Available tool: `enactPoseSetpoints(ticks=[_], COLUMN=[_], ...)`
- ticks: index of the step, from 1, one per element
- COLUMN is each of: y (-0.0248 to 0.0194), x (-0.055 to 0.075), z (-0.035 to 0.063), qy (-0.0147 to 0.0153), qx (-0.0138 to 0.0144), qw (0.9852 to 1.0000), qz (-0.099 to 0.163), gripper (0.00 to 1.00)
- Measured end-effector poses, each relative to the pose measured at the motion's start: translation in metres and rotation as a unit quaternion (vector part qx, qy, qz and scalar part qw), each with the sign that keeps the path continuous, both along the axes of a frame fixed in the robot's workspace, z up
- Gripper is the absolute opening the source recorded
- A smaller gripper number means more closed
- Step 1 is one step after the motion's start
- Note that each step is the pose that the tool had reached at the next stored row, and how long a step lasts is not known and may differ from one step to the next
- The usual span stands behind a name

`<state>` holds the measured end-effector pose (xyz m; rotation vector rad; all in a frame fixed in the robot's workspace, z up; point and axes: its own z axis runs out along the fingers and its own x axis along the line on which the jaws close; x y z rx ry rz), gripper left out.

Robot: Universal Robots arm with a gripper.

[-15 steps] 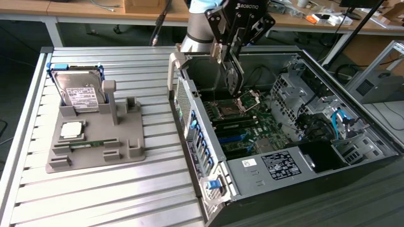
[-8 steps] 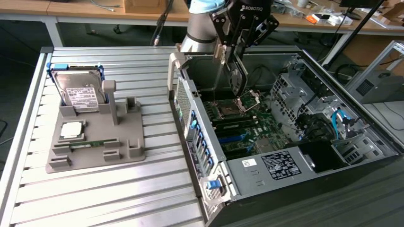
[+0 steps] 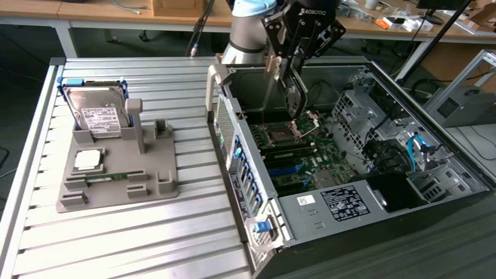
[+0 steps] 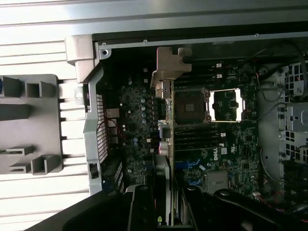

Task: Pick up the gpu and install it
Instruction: 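Pick up the gpu and move the gpu toward the slot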

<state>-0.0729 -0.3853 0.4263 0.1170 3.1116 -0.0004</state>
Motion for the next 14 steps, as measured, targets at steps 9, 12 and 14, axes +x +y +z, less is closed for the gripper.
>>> enactPoseSetpoints(ticks=[9,12,14], y=[-0.0001,-0.0001,-0.0001], x=[0.01,0.012,0.013], z=[-0.0033,-0.0041,-0.0046], qy=[0.0,0.0,0.0], qx=[0.0,0.0,0.0], qw=[1.0,1.0,1.0], qz=[0.0,0.0,0.0], gripper=[0.27,0.27,0.27])
